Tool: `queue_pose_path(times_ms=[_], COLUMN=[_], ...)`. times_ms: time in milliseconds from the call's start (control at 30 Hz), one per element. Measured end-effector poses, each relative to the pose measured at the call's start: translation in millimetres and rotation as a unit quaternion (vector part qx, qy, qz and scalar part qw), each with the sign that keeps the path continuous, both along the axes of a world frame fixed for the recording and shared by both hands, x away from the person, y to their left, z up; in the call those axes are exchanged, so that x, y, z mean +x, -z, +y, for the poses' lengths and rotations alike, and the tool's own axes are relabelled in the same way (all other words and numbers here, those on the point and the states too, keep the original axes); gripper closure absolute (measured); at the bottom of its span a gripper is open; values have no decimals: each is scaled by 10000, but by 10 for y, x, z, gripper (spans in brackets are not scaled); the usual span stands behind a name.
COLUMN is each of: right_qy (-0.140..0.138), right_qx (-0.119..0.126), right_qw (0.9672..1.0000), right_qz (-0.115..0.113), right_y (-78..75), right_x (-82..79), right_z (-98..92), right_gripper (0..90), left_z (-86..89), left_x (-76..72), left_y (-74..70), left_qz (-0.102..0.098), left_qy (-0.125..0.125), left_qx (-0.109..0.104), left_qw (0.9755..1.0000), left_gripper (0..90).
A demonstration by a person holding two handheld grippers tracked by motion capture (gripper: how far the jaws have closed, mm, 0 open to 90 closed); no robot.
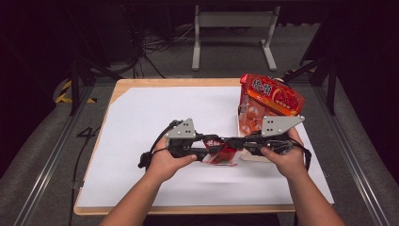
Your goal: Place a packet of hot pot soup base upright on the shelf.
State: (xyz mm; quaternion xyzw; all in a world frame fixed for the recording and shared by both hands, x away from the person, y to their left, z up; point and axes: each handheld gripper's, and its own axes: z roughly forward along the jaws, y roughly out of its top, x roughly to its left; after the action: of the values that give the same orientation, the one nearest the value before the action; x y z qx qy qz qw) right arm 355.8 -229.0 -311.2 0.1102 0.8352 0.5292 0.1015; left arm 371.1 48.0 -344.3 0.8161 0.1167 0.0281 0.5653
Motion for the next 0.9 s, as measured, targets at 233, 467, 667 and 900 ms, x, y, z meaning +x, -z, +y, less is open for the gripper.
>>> queue_pose_path(times_ms=[233,467,667,900], right_qy=[155,791,1343,1951], right_qx=[69,198,258,292], right_qw=[9998,9967,9906,9803], right_qz=[-47,-63,-91,-105], right_y=[-26,-96,-159,-196], right_x=[-37,-107,-170,-208], right_z=[-47,-371,-684,-941], right_gripper=[787,589,562,530], left_z=[-33,-72,-172,-289], left_x=[10,121,247,379], left_y=[-36,-117,-213,-322], left_qz=[93,186,173,154], left_qy=[46,26,215,390], left_qx=[54,25,155,179], left_qw=[9999,9998,9995,9990], left_gripper=[847,870,873,875])
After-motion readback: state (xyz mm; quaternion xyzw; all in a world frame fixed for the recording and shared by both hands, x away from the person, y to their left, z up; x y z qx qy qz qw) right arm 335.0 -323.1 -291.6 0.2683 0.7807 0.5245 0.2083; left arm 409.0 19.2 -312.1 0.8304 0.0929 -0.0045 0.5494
